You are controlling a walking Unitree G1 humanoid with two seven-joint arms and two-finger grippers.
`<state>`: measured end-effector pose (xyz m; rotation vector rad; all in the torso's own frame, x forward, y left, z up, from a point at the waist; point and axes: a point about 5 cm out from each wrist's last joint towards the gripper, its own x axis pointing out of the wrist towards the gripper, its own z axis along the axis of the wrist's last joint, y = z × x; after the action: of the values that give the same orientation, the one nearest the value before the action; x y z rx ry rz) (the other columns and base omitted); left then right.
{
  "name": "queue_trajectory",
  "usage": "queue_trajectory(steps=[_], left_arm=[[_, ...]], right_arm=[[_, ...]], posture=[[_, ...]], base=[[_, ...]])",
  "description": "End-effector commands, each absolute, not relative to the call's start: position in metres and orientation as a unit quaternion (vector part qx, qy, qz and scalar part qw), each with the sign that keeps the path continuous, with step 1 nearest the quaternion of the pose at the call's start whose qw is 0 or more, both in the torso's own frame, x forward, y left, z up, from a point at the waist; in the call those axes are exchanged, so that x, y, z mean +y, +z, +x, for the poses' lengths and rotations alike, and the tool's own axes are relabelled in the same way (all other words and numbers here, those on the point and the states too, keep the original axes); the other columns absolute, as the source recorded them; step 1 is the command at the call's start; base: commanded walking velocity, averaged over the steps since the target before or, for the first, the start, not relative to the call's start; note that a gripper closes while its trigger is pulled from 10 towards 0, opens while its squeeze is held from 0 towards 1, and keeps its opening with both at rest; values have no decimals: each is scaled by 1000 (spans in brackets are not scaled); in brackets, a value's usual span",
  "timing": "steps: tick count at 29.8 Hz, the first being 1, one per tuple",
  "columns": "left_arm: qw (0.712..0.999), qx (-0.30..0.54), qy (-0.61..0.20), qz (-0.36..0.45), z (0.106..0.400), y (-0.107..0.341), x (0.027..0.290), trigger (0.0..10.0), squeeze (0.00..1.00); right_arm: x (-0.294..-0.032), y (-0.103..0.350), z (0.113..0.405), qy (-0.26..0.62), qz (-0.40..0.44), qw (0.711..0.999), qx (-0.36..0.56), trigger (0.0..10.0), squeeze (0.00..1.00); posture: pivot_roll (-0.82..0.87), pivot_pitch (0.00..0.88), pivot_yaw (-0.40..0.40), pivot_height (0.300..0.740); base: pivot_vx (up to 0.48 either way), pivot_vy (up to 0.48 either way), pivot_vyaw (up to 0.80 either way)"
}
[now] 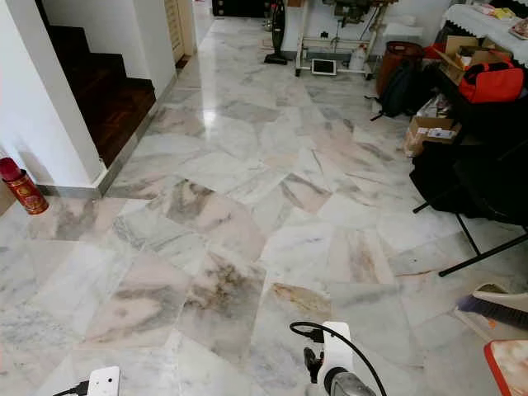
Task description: Setting the table
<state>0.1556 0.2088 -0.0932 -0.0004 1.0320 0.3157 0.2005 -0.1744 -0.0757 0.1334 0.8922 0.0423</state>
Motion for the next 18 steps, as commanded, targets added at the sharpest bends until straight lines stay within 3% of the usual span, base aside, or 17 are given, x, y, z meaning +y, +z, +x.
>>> queue_trajectory(steps=[1, 2, 18], left_arm=[[887, 461, -14, 12, 175, -87, 184, 10000, 0], [888, 459, -2, -3, 176, -88, 177, 10000, 0], [899, 436, 27, -35, 181, -84, 180, 10000, 0]], right_arm=[[-174, -82, 185, 24, 64, 905, 419, 10000, 0], [-168, -79, 192, 55, 64, 903, 422, 10000, 0], [-163, -68, 212, 81, 67, 910, 400, 10000, 0]], posture=[[-6, 0, 76, 740], [87, 0, 7, 740], [114, 0, -31, 740]], base=[[0, 0, 0], [0, 0, 0], [0, 0, 0]])
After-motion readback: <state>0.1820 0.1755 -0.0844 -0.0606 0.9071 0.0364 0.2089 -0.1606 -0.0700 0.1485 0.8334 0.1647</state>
